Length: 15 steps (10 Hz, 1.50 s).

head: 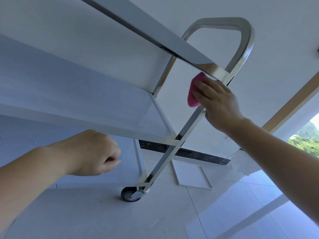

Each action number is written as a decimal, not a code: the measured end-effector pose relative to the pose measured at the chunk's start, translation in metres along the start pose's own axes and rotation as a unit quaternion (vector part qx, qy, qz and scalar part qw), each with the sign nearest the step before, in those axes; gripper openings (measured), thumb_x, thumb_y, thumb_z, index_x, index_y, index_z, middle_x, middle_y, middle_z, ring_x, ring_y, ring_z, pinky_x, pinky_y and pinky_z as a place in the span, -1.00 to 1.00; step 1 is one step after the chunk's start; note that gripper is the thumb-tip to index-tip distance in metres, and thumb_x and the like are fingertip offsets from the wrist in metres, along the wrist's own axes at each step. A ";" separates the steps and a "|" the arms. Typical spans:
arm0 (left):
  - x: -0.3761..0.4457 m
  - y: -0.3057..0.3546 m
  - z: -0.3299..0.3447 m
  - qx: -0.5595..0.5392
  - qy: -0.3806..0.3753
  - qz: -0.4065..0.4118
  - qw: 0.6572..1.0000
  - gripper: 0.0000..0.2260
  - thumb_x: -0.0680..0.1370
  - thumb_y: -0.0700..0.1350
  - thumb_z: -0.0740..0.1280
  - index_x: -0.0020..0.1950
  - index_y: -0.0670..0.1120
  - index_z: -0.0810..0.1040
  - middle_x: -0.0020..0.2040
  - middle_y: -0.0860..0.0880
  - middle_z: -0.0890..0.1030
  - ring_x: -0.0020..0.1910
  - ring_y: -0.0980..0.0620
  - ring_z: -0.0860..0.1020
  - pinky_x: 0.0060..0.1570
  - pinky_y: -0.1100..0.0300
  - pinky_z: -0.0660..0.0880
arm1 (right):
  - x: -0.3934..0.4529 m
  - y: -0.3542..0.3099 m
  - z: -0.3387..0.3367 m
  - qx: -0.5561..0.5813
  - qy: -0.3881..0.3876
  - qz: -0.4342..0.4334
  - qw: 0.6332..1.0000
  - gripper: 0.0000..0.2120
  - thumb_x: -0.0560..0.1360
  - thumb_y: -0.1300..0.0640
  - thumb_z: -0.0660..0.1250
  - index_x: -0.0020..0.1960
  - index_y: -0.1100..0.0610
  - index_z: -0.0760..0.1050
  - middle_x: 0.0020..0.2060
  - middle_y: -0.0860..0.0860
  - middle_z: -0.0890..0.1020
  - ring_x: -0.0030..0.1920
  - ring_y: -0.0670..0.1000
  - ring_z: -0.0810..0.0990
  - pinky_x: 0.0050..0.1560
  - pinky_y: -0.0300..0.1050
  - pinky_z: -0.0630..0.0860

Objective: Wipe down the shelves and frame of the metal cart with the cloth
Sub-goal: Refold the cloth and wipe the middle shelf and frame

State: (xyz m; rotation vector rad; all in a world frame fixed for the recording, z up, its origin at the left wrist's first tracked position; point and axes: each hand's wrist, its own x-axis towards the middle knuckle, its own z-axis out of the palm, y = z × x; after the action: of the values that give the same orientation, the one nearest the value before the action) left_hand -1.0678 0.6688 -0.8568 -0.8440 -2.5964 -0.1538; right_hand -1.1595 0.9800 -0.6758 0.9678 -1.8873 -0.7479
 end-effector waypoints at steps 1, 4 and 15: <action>0.003 0.004 -0.003 0.004 -0.013 -0.011 1.000 -0.65 0.52 0.16 0.07 -0.38 -0.01 0.22 -0.39 0.05 0.36 -0.37 0.05 0.35 -0.37 0.29 0.23 | 0.000 -0.005 0.004 -0.049 -0.123 0.028 0.991 -0.64 0.42 0.30 0.32 0.21 0.25 0.51 0.24 0.16 0.53 0.33 0.23 0.39 0.37 0.15 0.29; 0.001 0.009 -0.006 -0.046 -0.014 -0.050 0.998 -0.62 0.53 0.08 0.18 -0.47 0.10 0.18 -0.47 0.09 0.33 -0.49 0.18 0.27 -0.44 0.40 0.15 | -0.015 -0.056 0.024 -0.042 -0.300 0.004 0.953 -0.69 0.41 0.15 0.29 0.15 0.06 0.53 0.12 -0.02 0.60 0.21 0.07 0.50 0.45 0.07 0.15; -0.221 -0.087 -0.161 0.047 0.082 -0.340 0.936 -0.64 0.50 0.04 0.23 -0.45 -0.06 0.28 -0.49 -0.02 0.42 -0.48 0.04 0.37 -0.41 0.09 0.38 | 0.257 -0.248 -0.104 0.300 0.264 -0.218 0.890 -0.57 0.39 0.38 0.06 0.12 0.20 0.59 0.11 0.13 0.62 0.12 0.19 0.59 -0.03 0.05 0.55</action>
State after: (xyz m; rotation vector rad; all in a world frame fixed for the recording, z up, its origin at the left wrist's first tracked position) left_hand -0.9006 0.4427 -0.7982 0.1278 -2.5956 -0.2756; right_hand -1.0695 0.6216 -0.7175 1.8183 -1.4300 -0.0797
